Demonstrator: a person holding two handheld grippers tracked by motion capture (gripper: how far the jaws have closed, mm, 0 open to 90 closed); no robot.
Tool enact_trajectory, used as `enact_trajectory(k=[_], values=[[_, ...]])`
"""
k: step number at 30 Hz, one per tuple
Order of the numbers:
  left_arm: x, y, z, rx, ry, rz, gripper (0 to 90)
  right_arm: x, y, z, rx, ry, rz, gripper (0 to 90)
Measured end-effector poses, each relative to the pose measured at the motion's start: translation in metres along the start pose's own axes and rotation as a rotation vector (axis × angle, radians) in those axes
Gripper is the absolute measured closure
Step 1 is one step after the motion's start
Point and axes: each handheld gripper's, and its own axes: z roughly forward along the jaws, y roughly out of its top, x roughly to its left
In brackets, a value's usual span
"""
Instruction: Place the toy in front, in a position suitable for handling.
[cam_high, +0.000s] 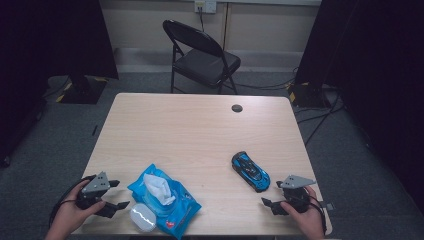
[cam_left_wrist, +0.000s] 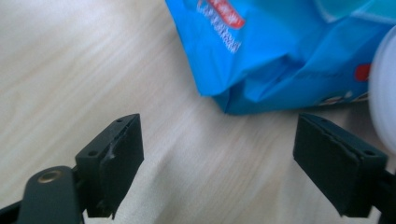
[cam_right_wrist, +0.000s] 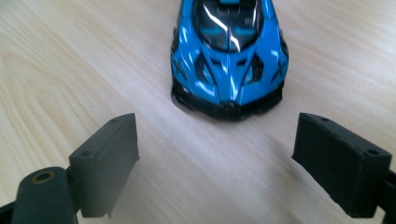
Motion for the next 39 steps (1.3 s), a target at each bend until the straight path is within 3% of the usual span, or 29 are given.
enact_trajectory(k=[6, 11, 15, 16, 17, 21, 26, 30, 36, 39], values=[[-0.004, 0.006, -0.009, -0.022, -0.01, 0.001, 15.8, 0.011, 0.013, -0.002, -0.03, 0.033, -0.003, 13.5], [-0.014, 0.015, -0.006, -0.025, -0.059, 0.024, 15.9, 0.036, 0.028, 0.011, -0.001, 0.09, -0.059, 13.5], [-0.018, 0.019, -0.001, -0.016, -0.057, 0.014, 15.9, 0.046, 0.035, 0.017, 0.007, 0.116, -0.088, 13.7], [-0.019, 0.02, 0.0, -0.018, -0.066, 0.011, 15.8, 0.049, 0.036, 0.019, 0.006, 0.123, -0.089, 13.7], [-0.02, 0.021, 0.0, -0.032, -0.102, 0.007, 16.2, 0.053, 0.039, 0.021, -0.002, 0.134, -0.083, 13.7], [-0.025, 0.024, 0.002, -0.038, -0.128, 0.003, 15.9, 0.061, 0.044, 0.026, -0.007, 0.154, -0.094, 13.7], [-0.03, 0.024, 0.007, -0.022, -0.129, 0.004, 16.0, 0.073, 0.055, 0.034, -0.021, 0.187, -0.109, 13.7], [-0.038, 0.028, 0.009, -0.03, -0.161, 0.017, 15.9, 0.085, 0.063, 0.042, -0.026, 0.216, -0.136, 13.7], [-0.043, 0.029, 0.012, -0.035, -0.141, 0.0, 14.3, 0.102, 0.071, 0.052, -0.015, 0.258, -0.179, 13.7], [-0.046, 0.03, 0.015, -0.023, -0.149, 0.008, 8.0, 0.109, 0.074, 0.056, -0.009, 0.273, -0.195, 13.7]])
